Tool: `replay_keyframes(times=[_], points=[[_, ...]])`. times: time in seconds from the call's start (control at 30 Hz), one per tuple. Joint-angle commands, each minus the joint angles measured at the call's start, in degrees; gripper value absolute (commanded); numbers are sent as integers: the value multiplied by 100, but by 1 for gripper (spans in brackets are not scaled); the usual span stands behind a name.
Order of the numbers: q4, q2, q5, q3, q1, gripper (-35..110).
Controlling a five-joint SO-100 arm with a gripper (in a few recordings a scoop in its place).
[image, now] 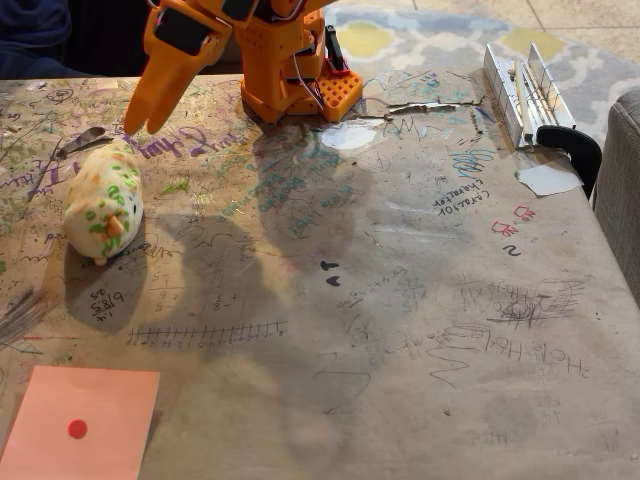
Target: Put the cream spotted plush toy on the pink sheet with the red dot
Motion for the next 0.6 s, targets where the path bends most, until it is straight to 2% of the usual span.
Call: replay_keyframes(times=[0.0,0.13,0.43,0.57], points=[[158,-2681,-35,-1890,35,34],[352,-4729,0,-3129,202,35],[-668,-4975,369,-3630,229,36],[-721,-5273,633,-4298,141,36]])
